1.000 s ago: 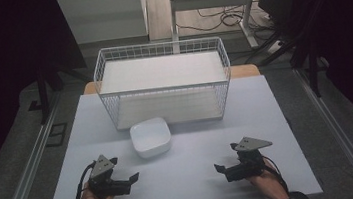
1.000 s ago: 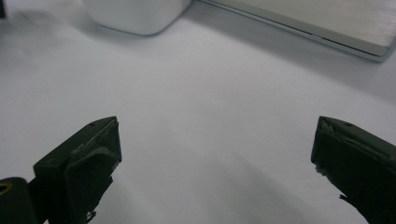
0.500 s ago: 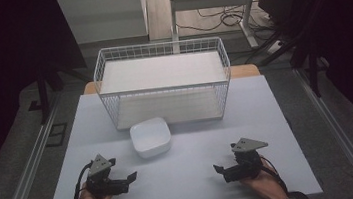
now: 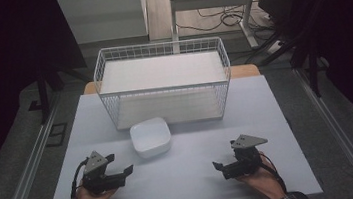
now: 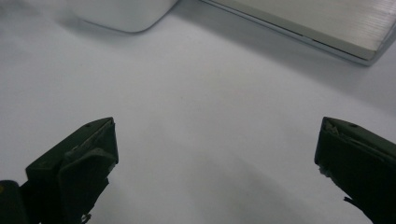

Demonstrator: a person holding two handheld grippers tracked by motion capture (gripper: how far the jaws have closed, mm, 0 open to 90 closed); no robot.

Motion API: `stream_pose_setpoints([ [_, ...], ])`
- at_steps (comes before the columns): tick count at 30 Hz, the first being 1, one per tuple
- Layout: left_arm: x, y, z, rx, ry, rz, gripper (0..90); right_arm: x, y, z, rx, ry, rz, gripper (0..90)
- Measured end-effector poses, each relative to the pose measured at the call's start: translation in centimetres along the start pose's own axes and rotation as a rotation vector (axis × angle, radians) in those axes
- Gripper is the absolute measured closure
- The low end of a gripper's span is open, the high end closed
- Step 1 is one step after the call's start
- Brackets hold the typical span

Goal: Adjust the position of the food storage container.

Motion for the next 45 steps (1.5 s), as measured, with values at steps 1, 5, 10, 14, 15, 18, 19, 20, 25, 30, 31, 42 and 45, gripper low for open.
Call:
stream_pose_setpoints([
  [1, 0.1, -0.2, -0.1, -0.004, 0.006, -0.006, 19.8, 0.1, 0.0, 0.1, 0.002, 0.002, 0.000, 0.0],
  [5, 0.5, -0.9, -0.1, 0.005, 0.012, -0.003, 28.1, 0.8, 0.1, 0.4, 0.002, -0.006, 0.001, 2.7],
  [10, 0.9, -1.8, 0.2, 0.021, 0.014, -0.019, 40.2, 1.4, 0.5, 1.2, 0.011, -0.017, 0.026, 11.2],
  [14, 1.2, -2.6, 0.7, 0.041, 0.011, -0.037, 51.8, 2.0, 0.8, 1.4, 0.025, -0.005, 0.031, 21.2],
  [15, 1.4, -2.9, 0.8, 0.049, 0.010, -0.036, 55.2, 2.1, 0.8, 1.5, 0.029, -0.003, 0.031, 23.2],
  [18, 2.0, -3.5, 1.4, 0.077, 0.002, -0.029, 65.3, 2.3, 0.9, 1.8, 0.040, 0.001, 0.035, 29.8],
  [19, 2.0, -3.5, 1.4, 0.077, 0.002, -0.029, 68.3, 2.3, 0.9, 1.8, 0.040, 0.001, 0.035, 29.8],
  [20, 2.4, -4.0, 1.9, 0.086, -0.001, -0.031, 71.9, 2.6, 0.9, 2.0, 0.043, -0.001, 0.037, 33.5],
  [25, 3.3, -5.1, 3.4, 0.103, -0.018, -0.037, 84.8, 3.5, 0.6, 2.6, 0.057, -0.012, 0.015, 42.8],
  [30, 3.9, -5.9, 4.9, 0.110, -0.027, -0.054, 89.7, 4.4, 0.2, 3.7, 0.062, -0.012, -0.032, 58.2],
  [31, 3.9, -5.9, 4.9, 0.110, -0.027, -0.054, 89.8, 4.6, 0.2, 3.9, 0.062, -0.013, -0.041, 61.2],
  [42, 4.6, -5.6, 7.3, 0.068, -0.066, -0.053, 89.8, 5.4, -0.2, 5.6, 0.088, -0.053, -0.066, 81.0],
  [45, 4.7, -5.4, 7.6, 0.047, -0.065, -0.061, 89.8, 5.4, -0.1, 5.9, 0.097, -0.058, -0.061, 84.2],
])
Point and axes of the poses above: each handheld gripper's, and its own axes: z roughly forward along the jaws, x roughly out of its top, y roughly to its right, the point moved 2 cm from there along z, roughly forward along the jaws, and after that the axes turned 10 degrees about -x, right-handed, at the moved point
